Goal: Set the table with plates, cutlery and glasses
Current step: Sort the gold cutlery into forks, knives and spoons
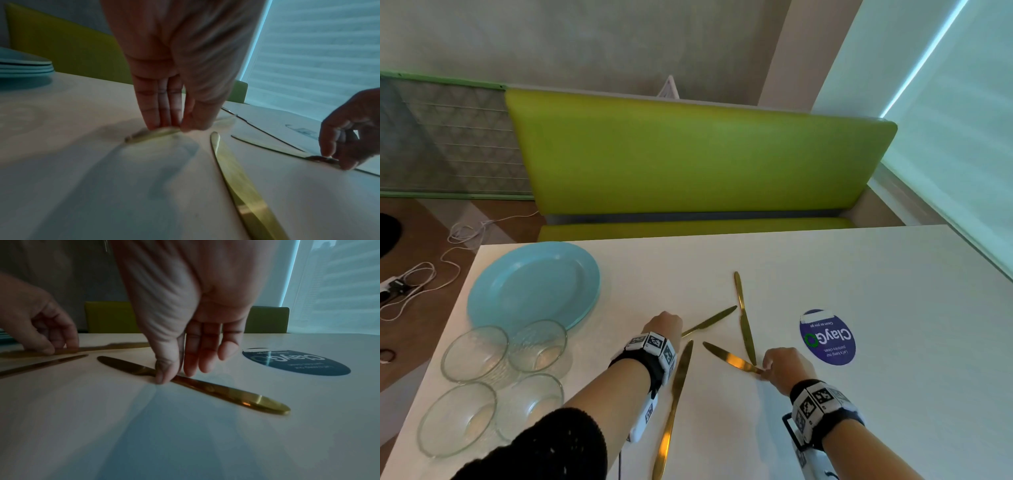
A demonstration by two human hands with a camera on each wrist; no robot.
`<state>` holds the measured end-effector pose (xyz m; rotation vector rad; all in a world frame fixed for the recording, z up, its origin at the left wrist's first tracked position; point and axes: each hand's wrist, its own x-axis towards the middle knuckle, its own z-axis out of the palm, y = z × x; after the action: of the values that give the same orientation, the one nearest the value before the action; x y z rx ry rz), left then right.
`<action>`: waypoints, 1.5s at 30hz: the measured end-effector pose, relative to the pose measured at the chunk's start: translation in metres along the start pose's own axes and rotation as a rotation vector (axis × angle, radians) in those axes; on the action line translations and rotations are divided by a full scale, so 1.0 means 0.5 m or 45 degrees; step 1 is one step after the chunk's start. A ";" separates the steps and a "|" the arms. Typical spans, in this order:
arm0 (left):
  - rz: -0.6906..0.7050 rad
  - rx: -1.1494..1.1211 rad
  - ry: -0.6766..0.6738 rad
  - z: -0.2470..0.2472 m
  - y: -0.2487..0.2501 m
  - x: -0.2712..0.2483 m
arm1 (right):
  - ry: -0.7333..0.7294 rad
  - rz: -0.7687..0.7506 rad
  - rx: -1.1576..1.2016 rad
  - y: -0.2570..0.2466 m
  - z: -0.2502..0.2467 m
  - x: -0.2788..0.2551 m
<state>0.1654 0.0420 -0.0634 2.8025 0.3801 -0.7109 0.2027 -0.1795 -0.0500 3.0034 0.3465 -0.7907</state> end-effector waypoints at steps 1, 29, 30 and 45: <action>-0.005 -0.004 0.009 0.000 -0.001 -0.002 | -0.001 -0.003 -0.051 -0.004 0.000 -0.001; -0.034 -1.475 0.174 -0.060 -0.017 -0.126 | 0.159 0.036 0.882 -0.160 -0.084 -0.116; -0.037 -1.554 0.161 -0.060 -0.016 -0.133 | 0.118 0.053 1.066 -0.176 -0.090 -0.123; 0.123 -1.354 0.171 -0.039 -0.064 -0.222 | -0.083 0.194 1.538 -0.311 -0.087 -0.187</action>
<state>0.0699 0.0563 0.0033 1.8311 0.4603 -0.1774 0.1108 -0.0443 0.0397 3.9156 -0.6006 -1.4781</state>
